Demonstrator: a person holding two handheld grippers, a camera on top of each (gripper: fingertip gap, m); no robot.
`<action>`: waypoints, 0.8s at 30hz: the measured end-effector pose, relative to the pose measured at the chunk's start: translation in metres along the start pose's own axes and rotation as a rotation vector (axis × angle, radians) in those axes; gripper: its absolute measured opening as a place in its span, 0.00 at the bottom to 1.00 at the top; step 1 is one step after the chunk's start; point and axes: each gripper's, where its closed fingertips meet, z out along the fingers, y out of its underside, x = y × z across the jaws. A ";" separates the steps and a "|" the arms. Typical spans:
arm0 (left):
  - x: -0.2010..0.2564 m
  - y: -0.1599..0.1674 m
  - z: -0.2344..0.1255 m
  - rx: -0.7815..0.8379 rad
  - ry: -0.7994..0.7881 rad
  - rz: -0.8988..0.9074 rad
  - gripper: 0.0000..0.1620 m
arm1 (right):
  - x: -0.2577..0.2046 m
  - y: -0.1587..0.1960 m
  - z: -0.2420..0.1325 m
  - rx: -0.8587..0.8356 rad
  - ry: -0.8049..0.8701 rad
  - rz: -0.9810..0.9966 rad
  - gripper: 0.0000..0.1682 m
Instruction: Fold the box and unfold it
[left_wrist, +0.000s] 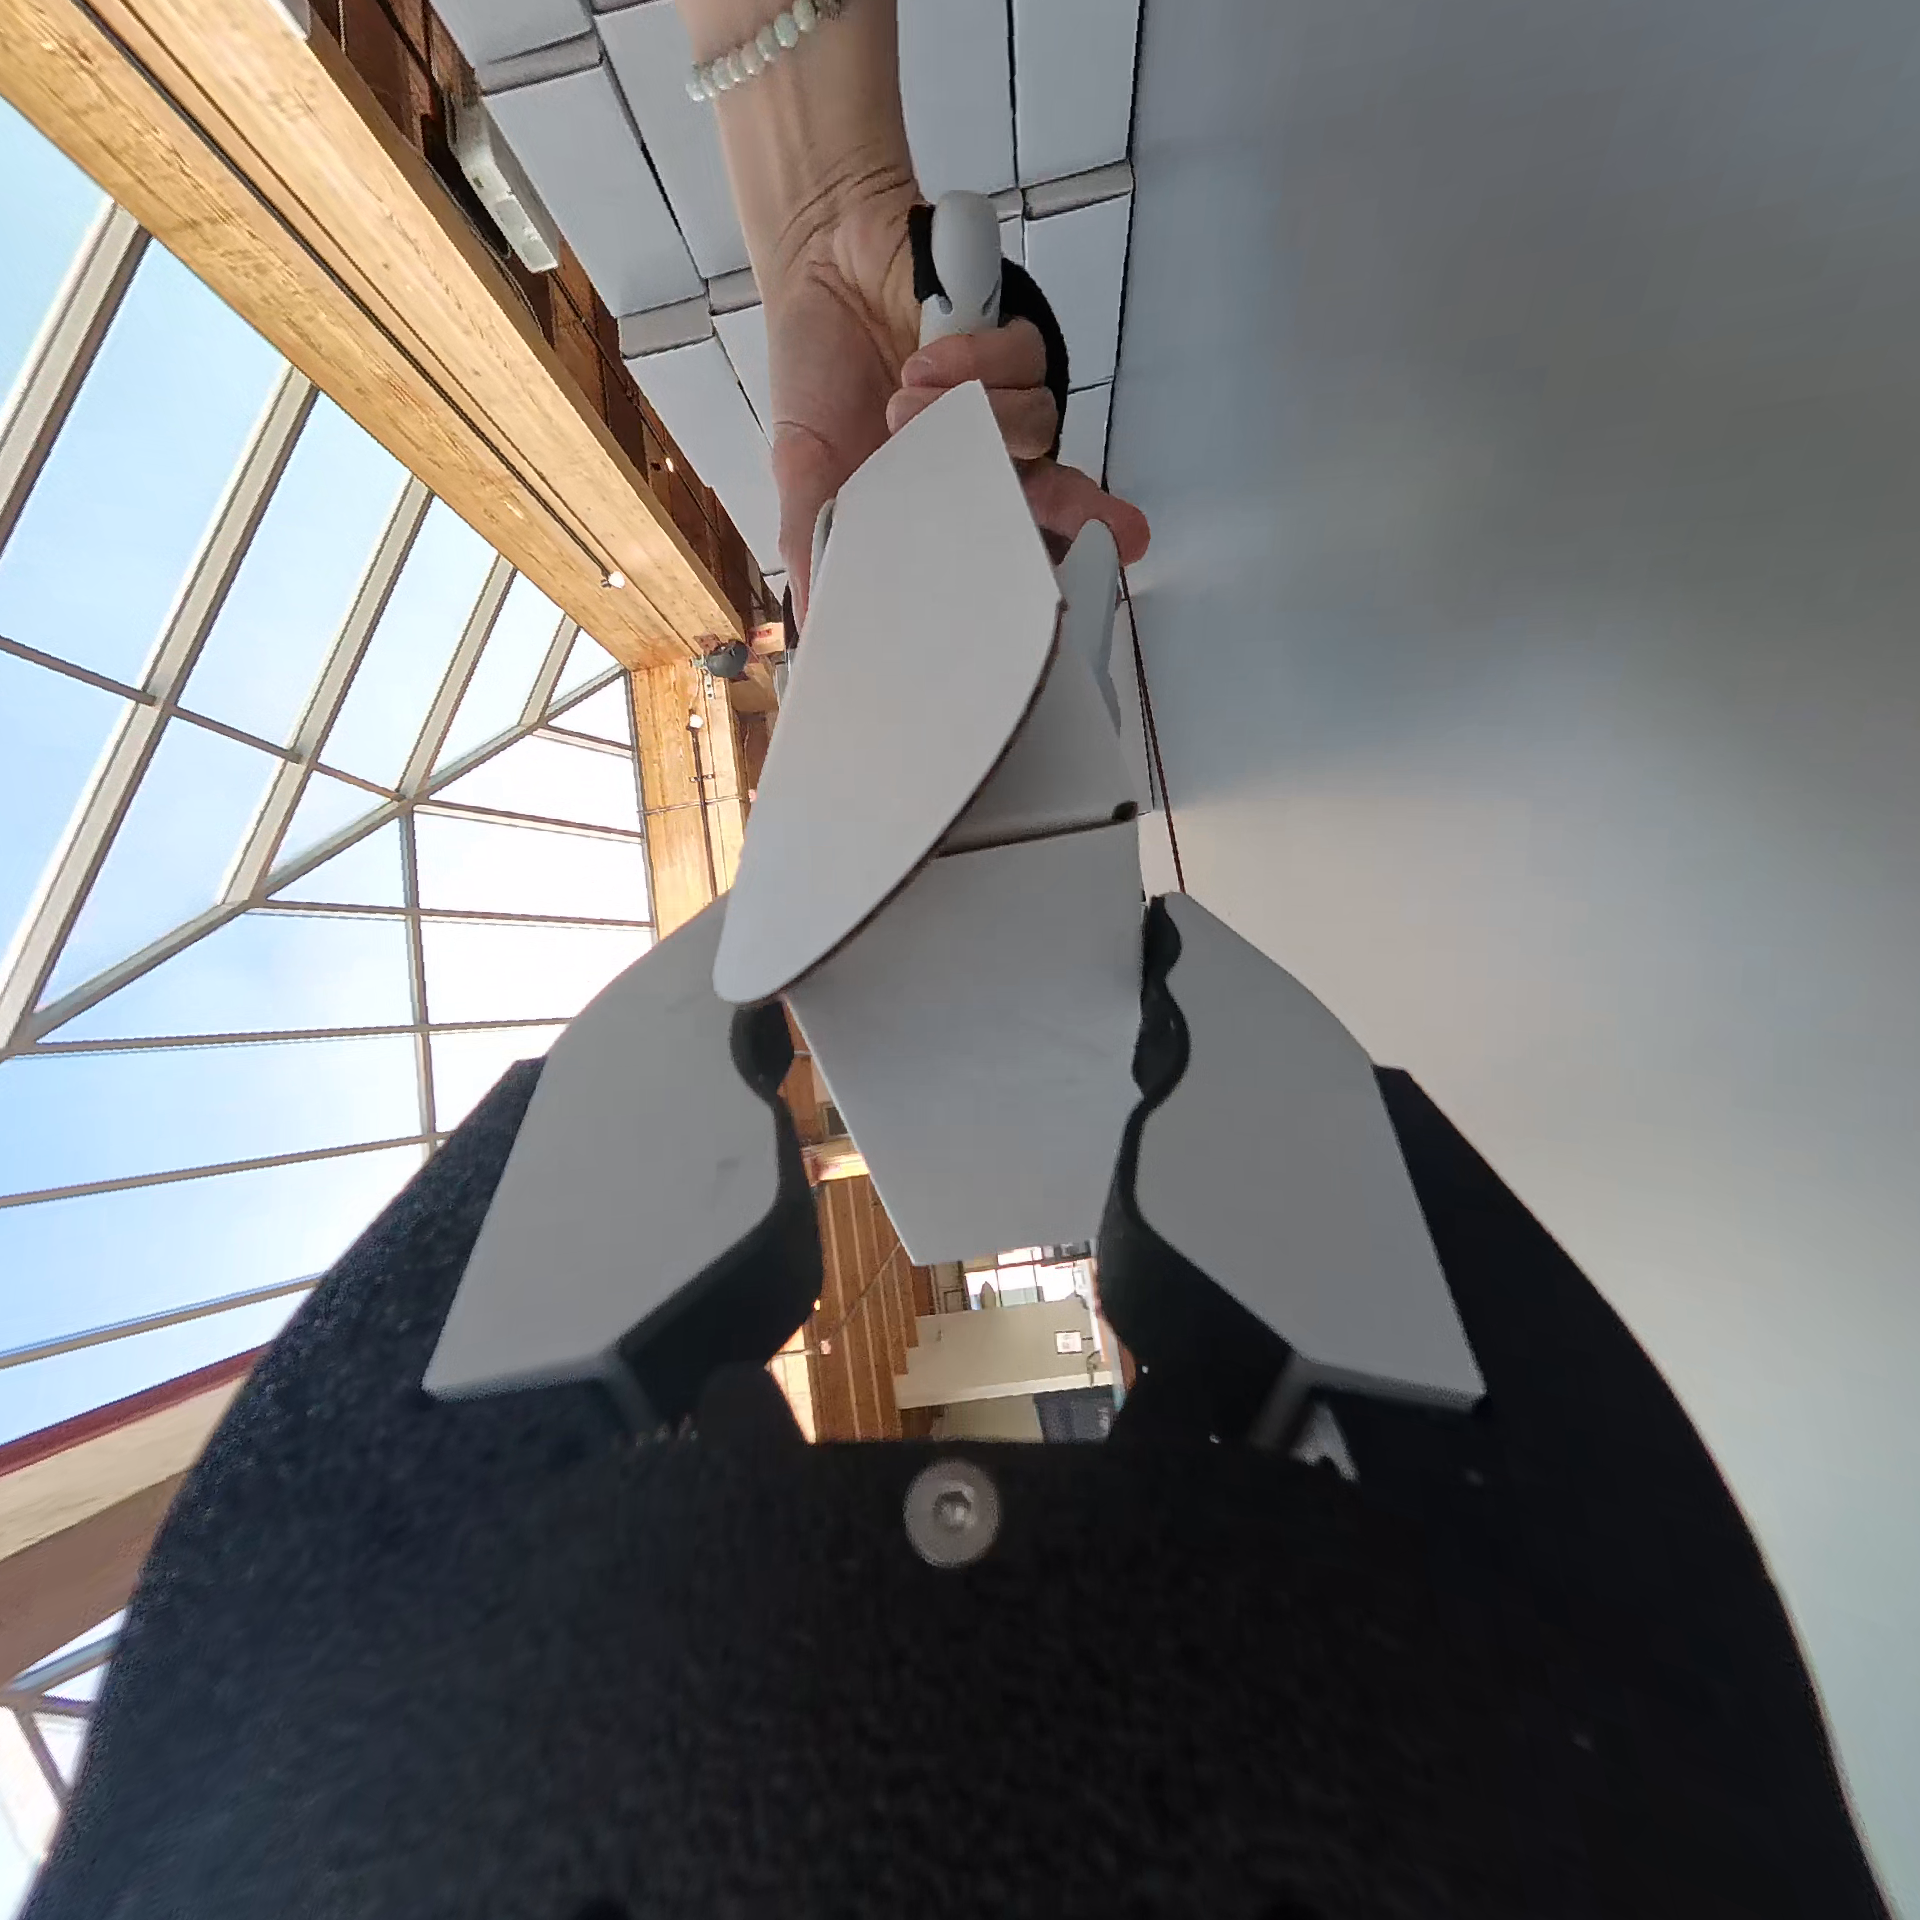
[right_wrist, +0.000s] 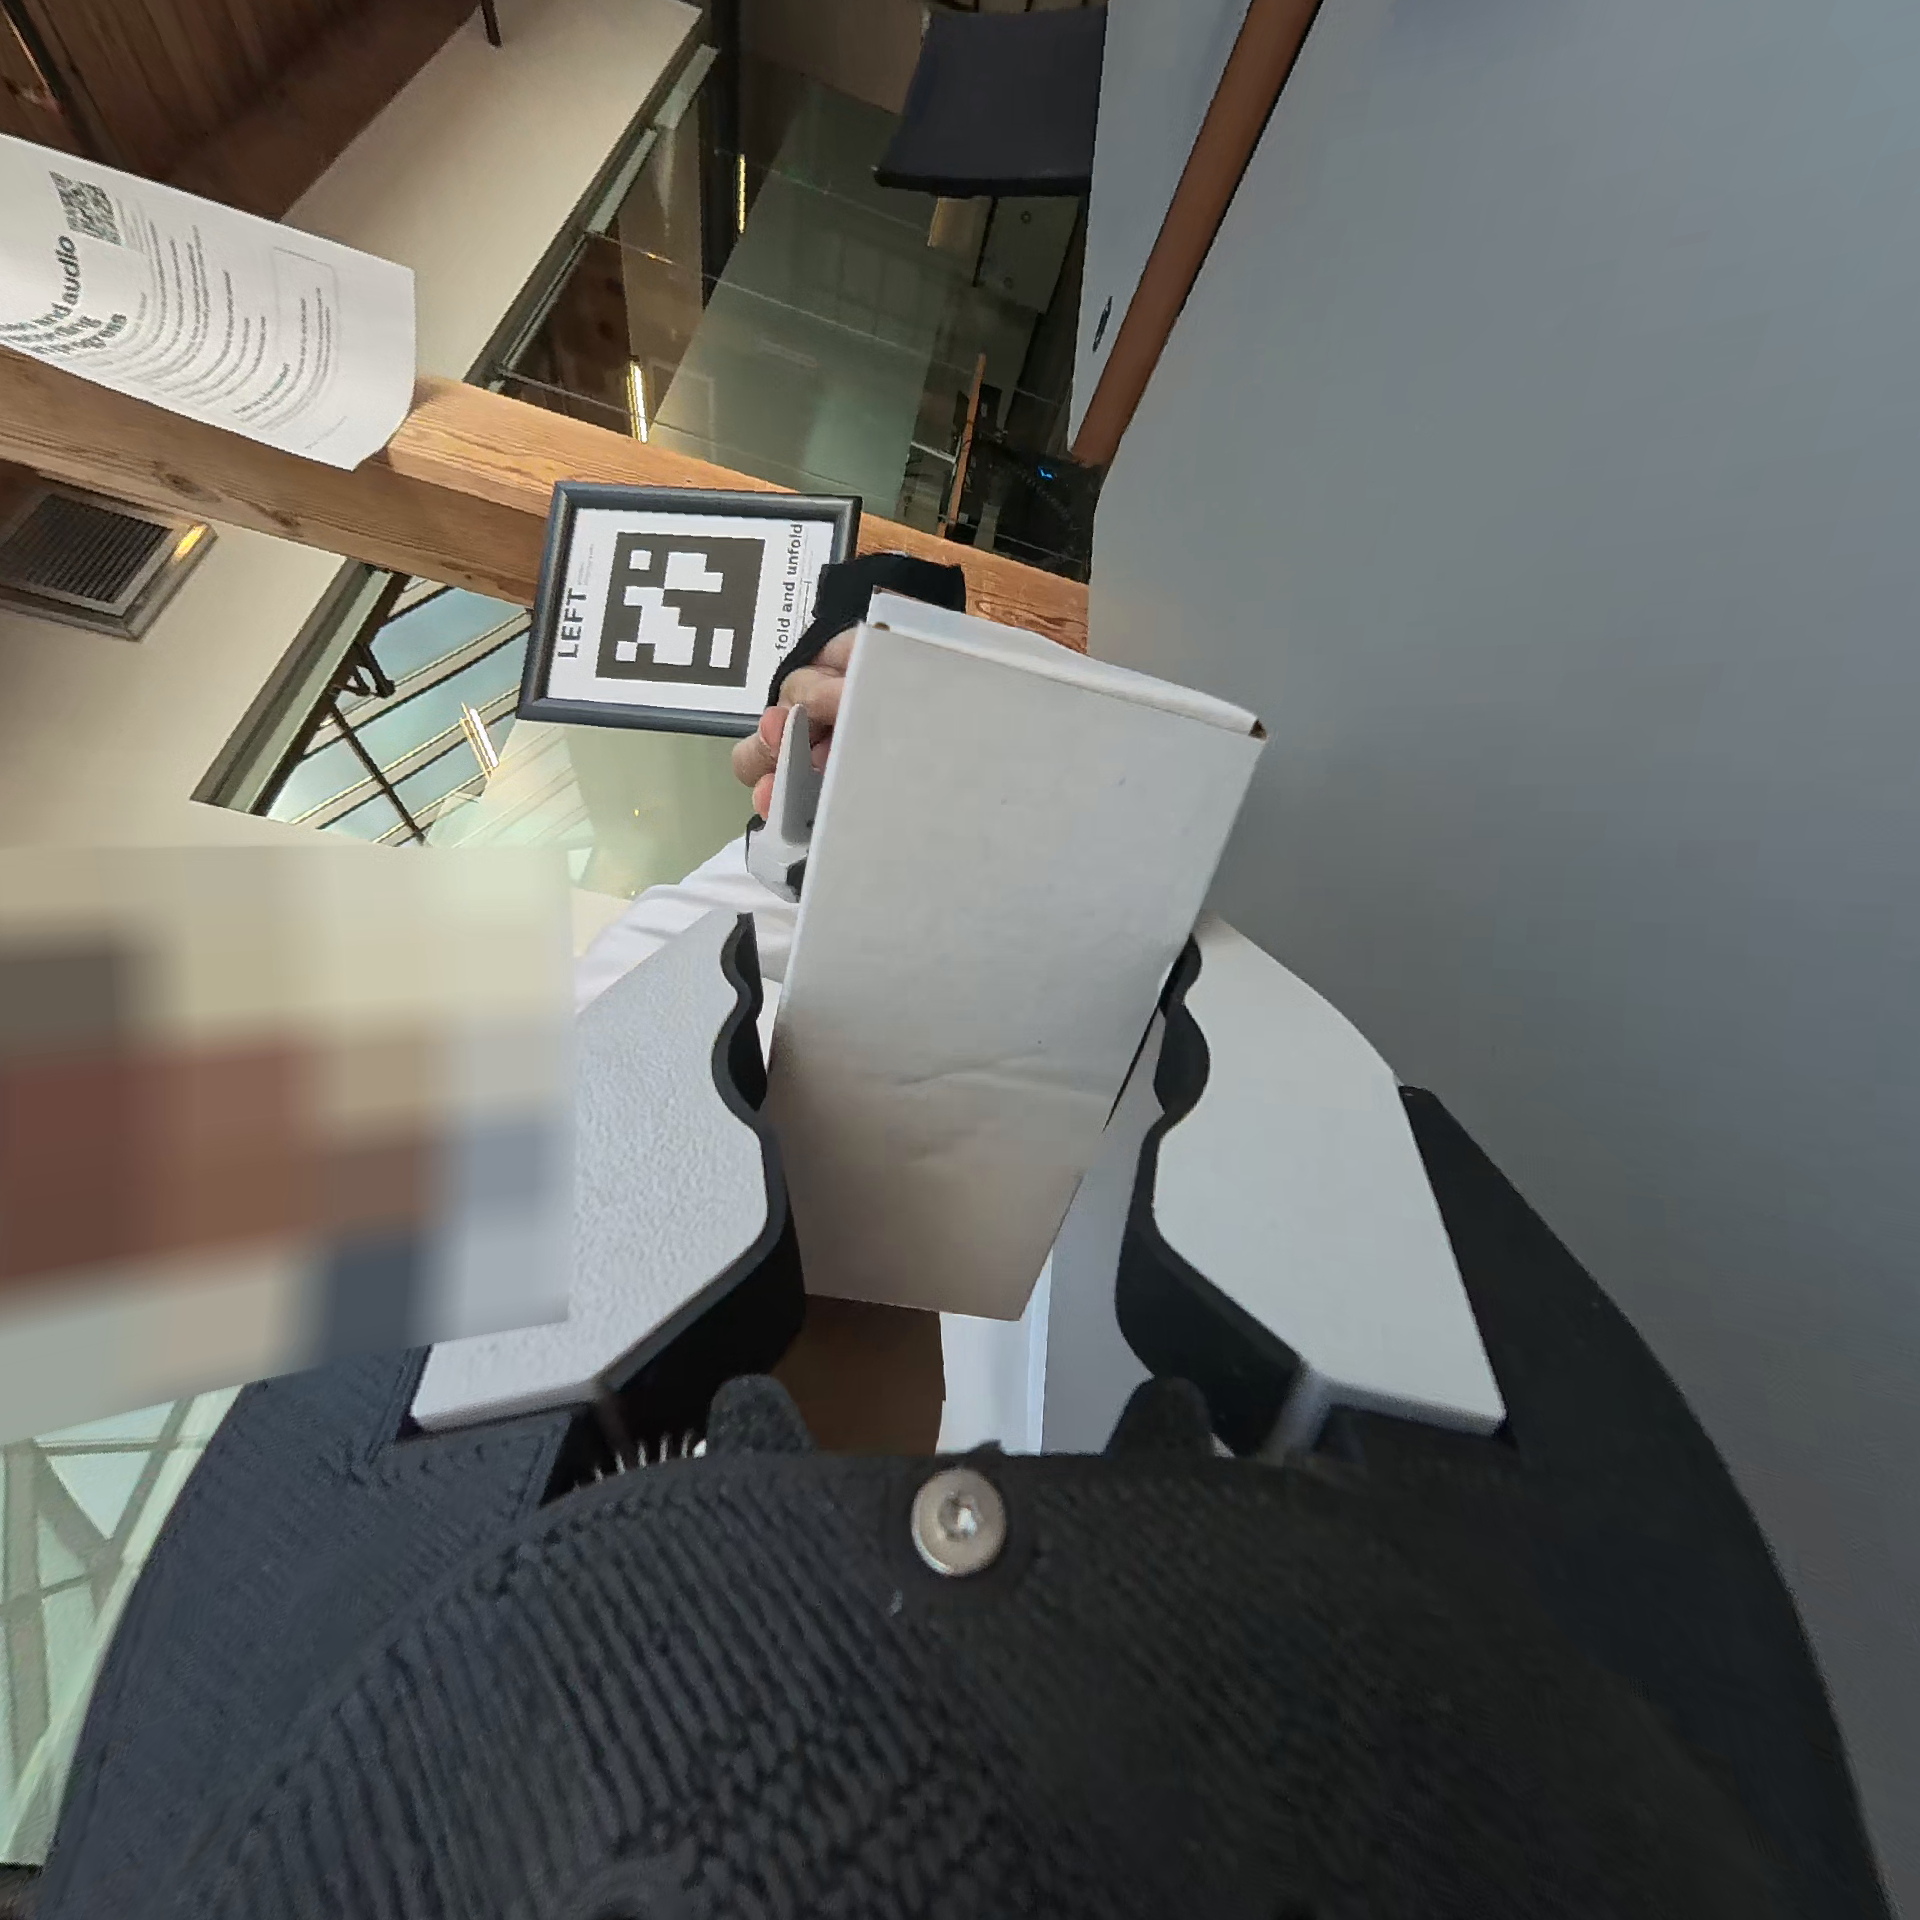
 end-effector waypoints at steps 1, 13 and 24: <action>-0.005 0.001 -0.002 -0.003 0.004 -0.051 0.40 | -0.006 -0.005 -0.006 0.034 -0.017 -0.021 0.50; -0.032 0.050 -0.006 0.153 0.147 -1.319 0.40 | -0.071 -0.039 -0.098 0.492 0.200 -0.739 0.41; 0.056 0.044 0.003 0.150 0.389 -1.479 0.40 | -0.002 -0.001 -0.086 0.132 0.849 -1.288 0.38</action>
